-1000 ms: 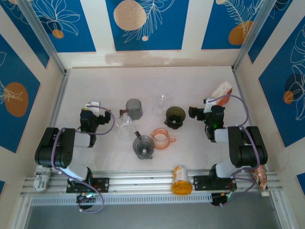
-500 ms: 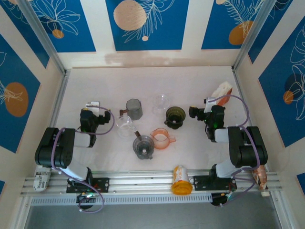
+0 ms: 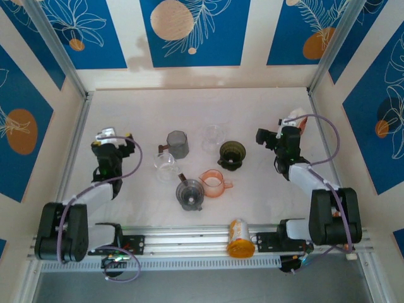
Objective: Place the coffee filter in the dripper
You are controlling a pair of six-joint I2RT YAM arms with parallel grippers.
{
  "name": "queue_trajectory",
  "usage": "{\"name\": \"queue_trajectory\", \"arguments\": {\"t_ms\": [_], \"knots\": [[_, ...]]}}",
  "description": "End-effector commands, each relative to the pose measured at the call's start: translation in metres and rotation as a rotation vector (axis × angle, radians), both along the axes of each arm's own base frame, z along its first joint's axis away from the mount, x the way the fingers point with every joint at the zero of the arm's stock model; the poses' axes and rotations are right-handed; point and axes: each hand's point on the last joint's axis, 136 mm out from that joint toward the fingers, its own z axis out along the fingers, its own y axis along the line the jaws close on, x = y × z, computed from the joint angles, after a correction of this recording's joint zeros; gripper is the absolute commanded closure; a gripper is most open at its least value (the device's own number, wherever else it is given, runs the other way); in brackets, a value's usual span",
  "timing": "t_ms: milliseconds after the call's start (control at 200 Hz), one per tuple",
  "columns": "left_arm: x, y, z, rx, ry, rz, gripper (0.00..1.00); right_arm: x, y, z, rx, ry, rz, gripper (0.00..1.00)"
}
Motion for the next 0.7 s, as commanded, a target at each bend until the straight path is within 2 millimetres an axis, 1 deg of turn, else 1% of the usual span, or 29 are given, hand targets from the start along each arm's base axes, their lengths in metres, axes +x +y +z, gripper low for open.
{"name": "queue_trajectory", "arguments": {"t_ms": [0, 60, 85, 125, 200, 275, 360, 430, 580, 645, 695], "knots": [[-0.023, 0.036, 0.023, -0.289, -0.124, 0.299, 0.00, -0.018, -0.030, 0.016, 0.199, 0.061, -0.327, 0.01], [-0.045, 0.047, 0.017, -0.460, -0.134, 0.428, 0.00, -0.043, -0.046, 0.005, 0.345, 0.184, -0.550, 0.01], [-0.051, 0.049, 0.013, -0.511, -0.130, 0.455, 0.00, -0.047, -0.046, 0.003, 0.372, 0.210, -0.572, 0.01], [-0.052, 0.047, 0.015, -0.558, -0.141, 0.435, 0.00, -0.041, -0.039, 0.003, 0.384, 0.219, -0.502, 0.01], [-0.041, 0.030, 0.024, -0.603, -0.187, 0.283, 0.00, -0.042, -0.029, 0.002, 0.374, 0.227, -0.461, 0.01], [-0.035, 0.013, 0.038, -0.632, -0.265, 0.144, 0.00, -0.040, -0.011, 0.006, 0.354, 0.226, -0.363, 0.01], [-0.036, 0.004, 0.044, -0.700, -0.292, 0.091, 0.00, -0.043, 0.008, 0.013, 0.335, 0.250, -0.269, 0.01], [-0.034, -0.005, 0.050, -0.708, -0.256, 0.048, 0.00, -0.047, 0.021, 0.019, 0.313, 0.272, -0.212, 0.00], [-0.029, -0.035, 0.064, -0.713, -0.147, -0.108, 0.00, -0.061, 0.049, 0.025, 0.300, 0.305, -0.100, 0.00], [-0.030, -0.049, 0.065, -0.741, -0.100, -0.172, 0.05, -0.069, 0.061, 0.026, 0.302, 0.328, -0.047, 0.00], [-0.032, -0.060, 0.063, -0.760, -0.041, -0.218, 0.09, -0.075, 0.072, 0.025, 0.301, 0.346, 0.005, 0.00]]}}
